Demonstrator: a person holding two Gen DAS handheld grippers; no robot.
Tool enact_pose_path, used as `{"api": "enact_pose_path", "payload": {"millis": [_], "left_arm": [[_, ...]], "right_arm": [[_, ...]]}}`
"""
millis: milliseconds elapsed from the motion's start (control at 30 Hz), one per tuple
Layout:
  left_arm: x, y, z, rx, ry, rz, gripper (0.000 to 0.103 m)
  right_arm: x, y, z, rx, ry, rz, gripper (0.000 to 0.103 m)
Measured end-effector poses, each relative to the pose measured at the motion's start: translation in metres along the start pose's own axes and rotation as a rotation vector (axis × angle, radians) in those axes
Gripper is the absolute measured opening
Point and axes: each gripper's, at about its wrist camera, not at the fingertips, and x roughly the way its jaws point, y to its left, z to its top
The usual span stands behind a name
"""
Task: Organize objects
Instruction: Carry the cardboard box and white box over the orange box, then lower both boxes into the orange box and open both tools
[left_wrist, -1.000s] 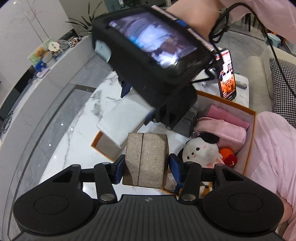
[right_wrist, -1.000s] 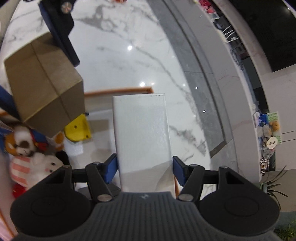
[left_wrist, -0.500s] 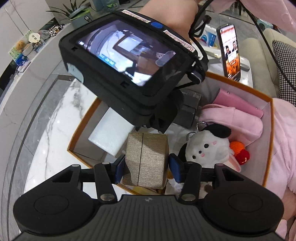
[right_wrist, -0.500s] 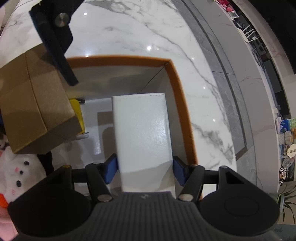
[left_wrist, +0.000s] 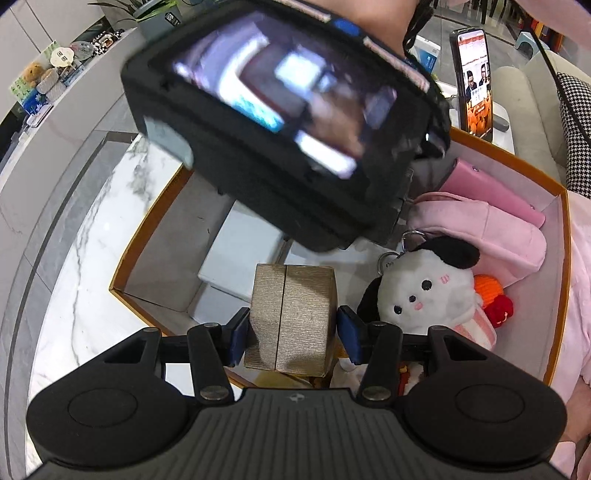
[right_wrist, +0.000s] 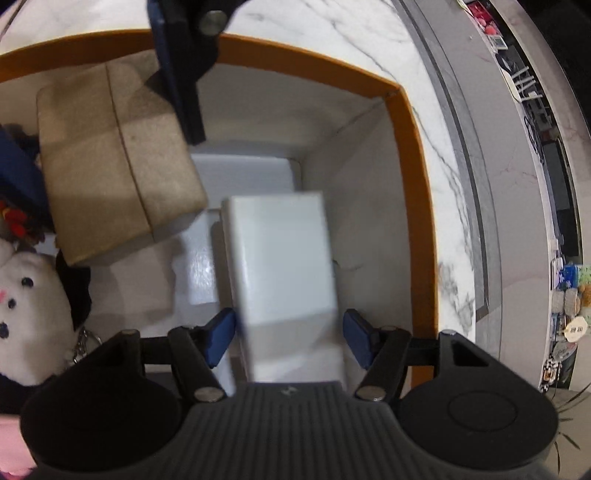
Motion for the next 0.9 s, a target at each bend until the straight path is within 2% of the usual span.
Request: {"api": "enact_pose_path", "payload": {"millis": [167,267,300,333,400,567,667,767,900], "left_arm": [[0.002,0.001,0.002,-0.017,0.003,0.005,0.058],[0.006,-0.002,0.005,-0.023,0.009,0.003,0.058],[0.007,-0.004,0.006,-0.024,0.011,0.004,0.058],[0.007,-0.006,0.005,-0.027,0.012,0.005,0.058],[0.008,-0.001,0.008,-0.049,0.015,0.003,0.058],[0.013,0.013,0.018,-0.211,0.024,-0.054,0.058],[0.018,0.009,0.025,-0.184,0.017,-0.065,0.058],[0.030,0.004,0.030,-0.178,0.053,-0.082,0.058],[0.048,0.011,0.035,-0.317,0.132,-0.044,0.058]], "right_arm": [[-0.011,-0.008,-0.003,0.079,-0.013,0.005,0.066],[-0.016,-0.012,-0.007,0.122,-0.003,-0.029,0.056],[-0.019,-0.014,-0.008,0.146,-0.001,-0.042,0.049],[-0.020,-0.016,-0.009,0.172,0.005,-0.051,0.034],[-0.022,-0.020,-0.012,0.232,0.034,-0.067,0.022],[-0.049,-0.030,-0.023,0.421,-0.044,-0.041,0.023],[-0.065,-0.033,-0.033,0.529,-0.068,-0.078,0.024],[-0.077,-0.036,-0.043,0.585,-0.101,-0.091,0.025],[-0.082,-0.033,-0.053,0.695,-0.098,-0.117,0.025]]}}
